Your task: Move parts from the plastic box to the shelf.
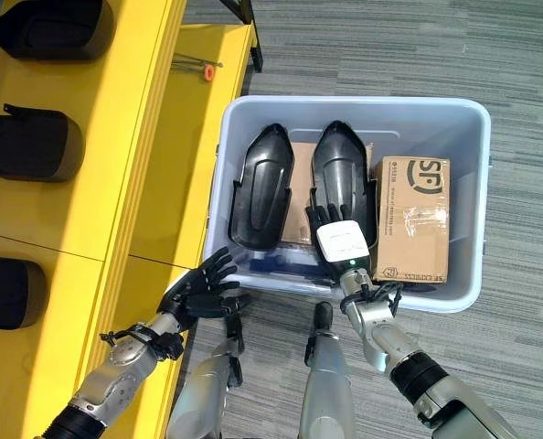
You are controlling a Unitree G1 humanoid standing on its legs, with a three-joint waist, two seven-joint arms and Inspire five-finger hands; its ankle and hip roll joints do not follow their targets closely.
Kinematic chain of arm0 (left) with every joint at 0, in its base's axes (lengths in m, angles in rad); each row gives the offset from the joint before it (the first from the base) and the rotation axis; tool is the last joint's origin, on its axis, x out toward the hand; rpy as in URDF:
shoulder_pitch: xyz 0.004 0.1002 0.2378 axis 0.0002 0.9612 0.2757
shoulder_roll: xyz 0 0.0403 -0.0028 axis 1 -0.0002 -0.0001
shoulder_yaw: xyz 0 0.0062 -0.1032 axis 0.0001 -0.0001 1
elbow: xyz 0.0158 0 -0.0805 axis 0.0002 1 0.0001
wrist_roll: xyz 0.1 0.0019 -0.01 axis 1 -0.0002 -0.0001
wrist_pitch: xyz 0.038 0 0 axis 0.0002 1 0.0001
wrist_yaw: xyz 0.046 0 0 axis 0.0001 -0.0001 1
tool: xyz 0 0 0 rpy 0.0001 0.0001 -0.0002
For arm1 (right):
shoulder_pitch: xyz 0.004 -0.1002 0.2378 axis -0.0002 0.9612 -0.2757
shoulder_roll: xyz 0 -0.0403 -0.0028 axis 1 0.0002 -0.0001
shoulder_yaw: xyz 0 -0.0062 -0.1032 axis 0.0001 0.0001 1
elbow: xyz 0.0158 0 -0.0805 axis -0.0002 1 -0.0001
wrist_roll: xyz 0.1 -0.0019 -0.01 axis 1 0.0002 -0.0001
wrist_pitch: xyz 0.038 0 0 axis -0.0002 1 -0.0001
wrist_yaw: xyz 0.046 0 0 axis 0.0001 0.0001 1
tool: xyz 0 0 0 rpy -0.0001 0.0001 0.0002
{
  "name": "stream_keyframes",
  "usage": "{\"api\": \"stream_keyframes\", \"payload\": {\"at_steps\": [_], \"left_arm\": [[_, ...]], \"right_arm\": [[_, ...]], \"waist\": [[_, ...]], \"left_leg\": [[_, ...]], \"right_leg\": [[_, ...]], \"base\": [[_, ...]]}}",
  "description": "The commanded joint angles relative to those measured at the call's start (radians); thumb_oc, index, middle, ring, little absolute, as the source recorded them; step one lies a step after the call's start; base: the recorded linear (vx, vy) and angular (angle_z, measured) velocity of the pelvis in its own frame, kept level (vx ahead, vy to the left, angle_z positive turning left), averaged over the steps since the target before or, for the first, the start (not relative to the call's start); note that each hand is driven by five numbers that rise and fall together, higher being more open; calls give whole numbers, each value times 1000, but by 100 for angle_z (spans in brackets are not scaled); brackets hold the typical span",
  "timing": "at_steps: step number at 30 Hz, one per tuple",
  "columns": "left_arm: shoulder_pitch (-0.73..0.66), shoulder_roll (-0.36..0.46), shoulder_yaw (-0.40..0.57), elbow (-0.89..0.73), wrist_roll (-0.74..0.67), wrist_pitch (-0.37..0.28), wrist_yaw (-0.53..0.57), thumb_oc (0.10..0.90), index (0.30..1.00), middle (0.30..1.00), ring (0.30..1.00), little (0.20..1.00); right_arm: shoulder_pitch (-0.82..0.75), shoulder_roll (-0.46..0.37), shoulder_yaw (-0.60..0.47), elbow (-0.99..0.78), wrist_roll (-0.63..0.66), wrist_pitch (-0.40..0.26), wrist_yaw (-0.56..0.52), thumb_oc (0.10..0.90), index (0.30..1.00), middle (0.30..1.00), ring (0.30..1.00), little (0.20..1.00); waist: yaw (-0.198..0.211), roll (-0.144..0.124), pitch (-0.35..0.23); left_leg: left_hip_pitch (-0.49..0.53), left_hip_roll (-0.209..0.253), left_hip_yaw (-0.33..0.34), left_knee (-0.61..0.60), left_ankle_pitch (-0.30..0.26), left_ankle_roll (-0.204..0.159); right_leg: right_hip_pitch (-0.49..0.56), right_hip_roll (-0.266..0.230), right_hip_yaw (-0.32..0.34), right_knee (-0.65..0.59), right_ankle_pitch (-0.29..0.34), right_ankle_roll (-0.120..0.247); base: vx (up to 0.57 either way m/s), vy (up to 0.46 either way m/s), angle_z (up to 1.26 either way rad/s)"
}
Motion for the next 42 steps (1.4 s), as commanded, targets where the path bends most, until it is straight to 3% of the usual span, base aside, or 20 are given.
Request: {"api": "stream_keyframes", "payload": {"at_steps": [1, 5, 6, 12, 16, 17, 21, 30, 33, 34, 42], "left_arm": [[31, 60, -18, -40, -7, -13, -21, 900, 1000, 1000, 1000, 1000], [18, 57, -27, -26, 0, -10, -26, 900, 1000, 1000, 1000, 1000], [12, 51, -36, -8, 4, -20, -26, 900, 1000, 1000, 1000, 1000], [-1, 46, -51, 1, 8, -29, -27, 900, 1000, 1000, 1000, 1000], [-6, 34, -61, 8, 9, -32, -32, 900, 1000, 1000, 1000, 1000], [-6, 20, -71, 7, 12, -36, -28, 900, 1000, 1000, 1000, 1000], [-7, 3, -86, 13, 1, -46, -18, 900, 1000, 1000, 1000, 1000], [-6, -23, -100, 55, -23, -90, -23, 900, 1000, 1000, 1000, 1000], [-6, -20, -100, 61, -26, -94, -27, 900, 1000, 1000, 1000, 1000], [-2, -14, -105, 67, -28, -94, -39, 900, 1000, 1000, 1000, 1000], [-26, -15, -120, 75, -34, -92, -28, 900, 1000, 1000, 1000, 1000]], "right_arm": [[-124, 23, 21, -1, -33, 41, -46, 900, 1000, 1000, 1000, 1000], [-132, 49, 30, 101, 38, 96, -92, 900, 1000, 1000, 1000, 1000], [-138, 65, 33, 154, 72, 109, -148, 900, 1000, 1000, 1000, 1000], [-150, 93, 9, 228, 131, 105, -268, 900, 1000, 1000, 1000, 1000], [-158, 102, -4, 235, 147, 77, -352, 900, 1000, 1000, 1000, 1000], [-154, 103, -25, 213, 163, 15, -474, 900, 1000, 1000, 1000, 1000], [-142, 98, -70, 164, 171, -43, -561, 900, 1000, 1000, 1000, 1000], [-108, 99, -79, 194, 194, -24, -502, 900, 1000, 1000, 1000, 1000], [-113, 102, -73, 212, 202, -13, -494, 900, 1000, 1000, 1000, 1000], [-120, 110, -62, 250, 231, 4, -487, 900, 1000, 1000, 1000, 1000], [-190, 127, -54, 353, 247, 18, -488, 900, 1000, 1000, 1000, 1000]], "waist": [[4, -32, -4], [12, -29, -4], [16, -25, -4], [20, -9, -4], [17, 2, -4], [10, 11, -4], [-4, 24, -4], [-20, 48, -4], [-18, 50, -4], [-15, 48, -4], [5, 54, -4]], "left_leg": [[-45, -44, -26, 100, -61, 63], [-63, -45, -27, 103, -58, 65], [-75, -45, -28, 105, -55, 64], [-100, -48, -29, 104, -49, 66], [-105, -50, -26, 99, -47, 67], [-107, -52, -22, 95, -46, 68], [-103, -59, -17, 94, -50, 69], [-113, -66, -4, 102, -55, 68], [-122, -67, -2, 107, -55, 69], [-115, -75, -12, 117, -77, 64], [-193, -83, -15, 149, -81, 71]], "right_leg": [[64, 25, -29, -29, -54, -19], [47, 29, -36, -18, -57, -24], [34, 30, -38, -11, -57, -26], [4, 32, -40, 3, -61, -30], [-7, 32, -36, 3, -60, -30], [-15, 31, -30, 0, -59, -31], [-20, 28, -18, 0, -59, -29], [-42, 19, -3, 6, -65, -31], [-51, 18, -4, 12, -66, -33], [-44, 13, 1, 25, -93, -26], [-113, 16, -8, 54, -91, -32]], "base": [[-8, -53, 2], [4, -35, 4], [9, -35, 4], [3, -11, 2], [2, 15, 0], [10, 73, -1], [17, 74, -5], [8, 55, -8], [20, -5, 0], [59, -21, 2], [-15, -19, 3]]}}
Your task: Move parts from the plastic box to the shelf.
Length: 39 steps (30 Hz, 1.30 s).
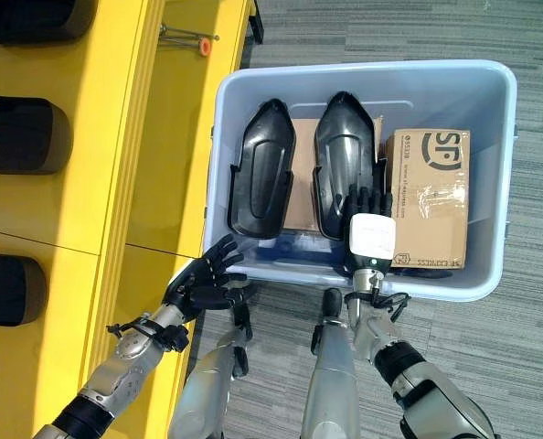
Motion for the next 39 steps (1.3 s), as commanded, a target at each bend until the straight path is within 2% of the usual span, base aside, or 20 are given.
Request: {"api": "stream_keyframes", "payload": {"at_steps": [1, 2, 4, 10, 19, 26, 32, 34, 35, 39], "left_arm": [[46, 1, -66, -3, -26, 25, -5, 900, 1000, 1000, 1000, 1000], [45, 1, -67, -2, -26, 23, -4, 900, 1000, 1000, 1000, 1000], [44, 0, -79, 3, -30, 12, -2, 900, 1000, 1000, 1000, 1000], [48, 8, -83, 1, -29, -2, 2, 900, 1000, 1000, 1000, 1000], [23, 35, -80, -6, -19, 13, -5, 900, 1000, 1000, 1000, 1000], [29, 65, -69, -24, -23, 22, -13, 900, 1000, 1000, 1000, 1000], [30, 78, -65, -33, -23, 30, -19, 900, 1000, 1000, 1000, 1000], [30, 80, -65, -33, -22, 31, -21, 900, 1000, 1000, 1000, 1000], [31, 80, -64, -29, -18, 28, -25, 900, 1000, 1000, 1000, 1000], [28, 70, -69, -28, -9, 26, -17, 900, 1000, 1000, 1000, 1000]], "right_arm": [[-84, -20, -4, 13, -38, -8, -58, 900, 1000, 1000, 1000, 1000], [-87, -21, -3, 16, -52, -5, -61, 900, 1000, 1000, 1000, 1000], [-106, -36, 5, 23, -167, 9, -130, 900, 1000, 1000, 1000, 1000], [-130, -72, 22, 13, -245, 3, -148, 900, 1000, 1000, 1000, 1000], [-188, -116, 93, 49, -414, -10, -111, 900, 1000, 1000, 1000, 1000], [-200, -151, 131, 53, -454, -10, -81, 900, 1000, 1000, 1000, 1000], [-201, -159, 151, 85, -369, -1, -59, 900, 1000, 1000, 1000, 1000], [-203, -150, 150, 106, -317, 9, -47, 900, 1000, 1000, 1000, 1000], [-197, -143, 147, 126, -231, 4, -34, 900, 1000, 1000, 1000, 1000], [-187, -108, 123, 167, -130, 11, -53, 900, 1000, 1000, 1000, 1000]], "waist": [[6, 30, 7], [7, 30, 7], [13, 32, 7], [19, 24, 7], [33, 12, 7], [43, 2, 7], [50, -4, 7], [52, -6, 7], [54, -6, 7], [54, -2, 7]], "left_leg": [[-89, -59, -32, 122, -85, 66], [-94, -59, -32, 124, -84, 66], [-125, -62, -37, 137, -84, 68], [-150, -63, -40, 143, -81, 70], [-179, -64, -51, 173, -90, 77], [-196, -63, -59, 188, -92, 80], [-209, -64, -66, 195, -94, 83], [-213, -64, -68, 195, -94, 84], [-217, -64, -68, 194, -93, 84], [-227, -65, -68, 195, -92, 85]], "right_leg": [[31, 42, -47, -11, -80, -31], [27, 42, -47, -8, -81, -32], [7, 44, -49, 0, -81, -33], [-7, 45, -51, -8, -73, -29], [-14, 34, -53, -2, -66, -20], [-18, 33, -56, 8, -68, -19], [-25, 36, -60, 14, -71, -21], [-27, 38, -61, 15, -72, -23], [-30, 39, -63, 14, -72, -24], [-44, 42, -65, 19, -72, -28]], "base": [[-44, -15, 5], [-41, -13, 4], [-43, -9, 2], [-26, -4, 1], [-6, -14, 3], [-1, -29, 3], [4, -35, 5], [-6, -41, 4], [-8, -36, 1], [-2, -8, 0]]}}
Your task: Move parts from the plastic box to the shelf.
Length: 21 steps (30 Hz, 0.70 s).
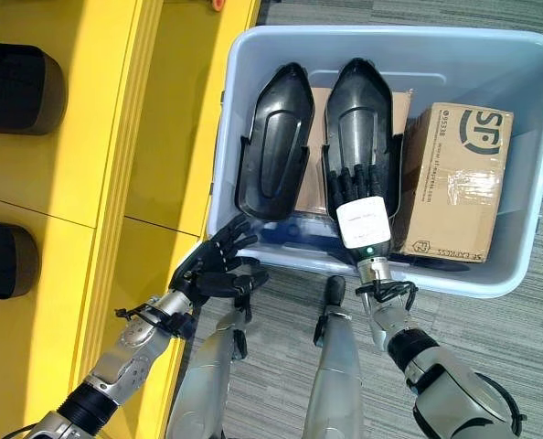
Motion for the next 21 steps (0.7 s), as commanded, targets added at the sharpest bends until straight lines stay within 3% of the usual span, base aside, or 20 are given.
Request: {"api": "stream_keyframes", "payload": {"at_steps": [1, 4, 6, 11, 12, 13, 14, 21], "left_arm": [[78, 64, -40, 16, 26, 60, 5, 900, 1000, 1000, 1000, 1000], [72, 57, -44, 19, 30, 65, 5, 900, 1000, 1000, 1000, 1000], [72, 53, -46, 20, 31, 66, 3, 900, 1000, 1000, 1000, 1000], [60, 37, -53, 21, 32, 75, 11, 900, 1000, 1000, 1000, 1000], [58, 34, -53, 24, 31, 79, 9, 900, 1000, 1000, 1000, 1000], [56, 31, -52, 25, 34, 83, 9, 900, 1000, 1000, 1000, 1000], [53, 32, -53, 25, 32, 87, 11, 900, 1000, 1000, 1000, 1000], [46, 47, -56, 28, 46, 77, 0, 900, 1000, 1000, 1000, 1000]], "right_arm": [[-112, -2, -19, 99, 102, -4, -14, 900, 1000, 1000, 1000, 1000], [-110, 23, -51, 126, 190, -34, 0, 900, 1000, 1000, 1000, 1000], [-107, 33, -64, 138, 163, -41, -8, 900, 1000, 1000, 1000, 1000], [-121, 57, -90, 170, 309, -93, 72, 900, 1000, 1000, 1000, 1000], [-120, 66, -95, 180, 323, -99, 103, 790, 846, 846, 846, 846], [-122, 71, -97, 189, 307, -106, 121, 522, 470, 470, 470, 470], [-125, 73, -98, 197, 292, -108, 136, 400, 300, 300, 300, 300], [-166, 60, -67, 249, 223, -108, 237, 400, 300, 300, 300, 300]], "waist": [[31, -5, 10], [30, 1, 10], [29, 7, 10], [28, 16, 10], [28, 18, 10], [28, 20, 10], [28, 21, 10], [39, 29, 10]], "left_leg": [[-70, -70, -9, 107, -85, 78], [-74, -70, -7, 105, -83, 76], [-74, -71, -5, 105, -82, 76], [-77, -71, 0, 101, -80, 73], [-77, -71, 2, 100, -79, 72], [-78, -71, 4, 99, -77, 71], [-78, -70, 5, 98, -76, 70], [-79, -66, 7, 97, -71, 65]], "right_leg": [[43, 50, -25, 9, -80, -25], [36, 51, -27, 10, -79, -28], [33, 51, -26, 10, -80, -29], [25, 53, -27, 10, -82, -33], [22, 54, -26, 13, -83, -35], [20, 55, -26, 14, -84, -36], [18, 55, -27, 15, -85, -36], [14, 52, -34, 28, -92, -37]], "base": [[0, 0, 0], [0, 0, 0], [0, 0, 0], [-1, 3, -3], [2, 6, -3], [2, 6, -4], [1, 3, -5], [-5, -9, -5]]}}
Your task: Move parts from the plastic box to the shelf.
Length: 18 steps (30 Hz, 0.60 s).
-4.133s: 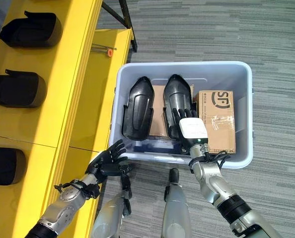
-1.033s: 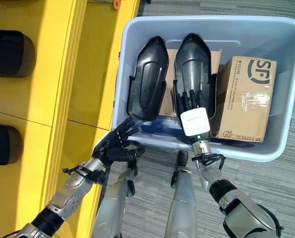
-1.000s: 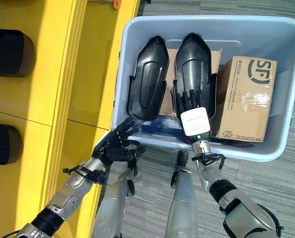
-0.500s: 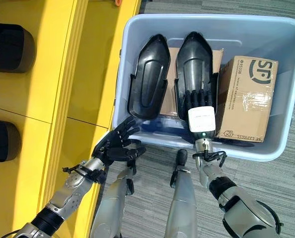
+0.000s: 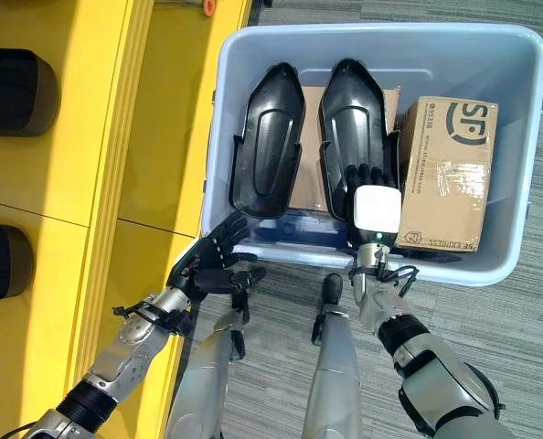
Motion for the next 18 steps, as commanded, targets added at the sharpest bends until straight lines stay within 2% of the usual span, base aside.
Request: {"api": "stream_keyframes", "payload": {"at_steps": [1, 4, 9, 14, 15, 17, 18], "left_arm": [[57, 49, -72, 22, 36, 79, -4, 900, 1000, 1000, 1000, 1000], [46, 54, -80, 20, 34, 84, -1, 900, 1000, 1000, 1000, 1000], [43, 57, -87, 25, 35, 86, -1, 900, 1000, 1000, 1000, 1000], [53, 58, -85, 28, 18, 46, -2, 900, 1000, 1000, 1000, 1000], [57, 56, -80, 18, 14, 44, -3, 900, 1000, 1000, 1000, 1000], [71, 56, -55, -15, 20, 59, -1, 900, 1000, 1000, 1000, 1000], [80, 59, -42, -32, 12, 57, 19, 900, 1000, 1000, 1000, 1000]], "right_arm": [[-88, -7, 41, 204, -21, -4, 216, 400, 300, 300, 300, 300], [-106, -10, 63, 228, -46, 16, 207, 400, 300, 300, 300, 300], [-117, -8, 63, 267, -12, 28, 242, 400, 300, 300, 300, 300], [-107, -2, 56, 300, 16, 14, 208, 400, 300, 300, 300, 300], [-95, 1, 46, 304, 57, -13, 183, 400, 300, 300, 300, 300], [-84, -3, 19, 234, 191, -164, 41, 400, 300, 300, 300, 300], [-78, -10, -2, 162, 210, -183, 12, 400, 300, 300, 300, 300]], "waist": [[46, 27, 41], [50, 27, 41], [54, 25, 41], [57, 24, 41], [56, 23, 41], [44, 17, 41], [36, 12, 41]], "left_leg": [[-44, -70, 5, 84, -64, 78], [-49, -69, 3, 81, -61, 78], [-40, -69, -3, 69, -57, 77], [-18, -64, -7, 47, -47, 75], [3, -60, -5, 27, -42, 75], [74, -47, 1, -23, -27, 68], [103, -44, 4, -40, -25, 65]], "right_leg": [[69, 44, -50, 3, -95, -33], [63, 44, -54, 5, -94, -31], [73, 48, -57, -9, -90, -29], [95, 48, -60, -33, -78, -26], [112, 49, -59, -49, -73, -23], [171, 48, -50, -102, -55, -16], [197, 48, -48, -120, -51, -12]], "base": [[-11, -23, -10], [-15, -25, -7], [-7, -4, 1], [0, 0, 0], [-33, 35, 1], [-14, 117, 4], [22, 187, -4]]}}
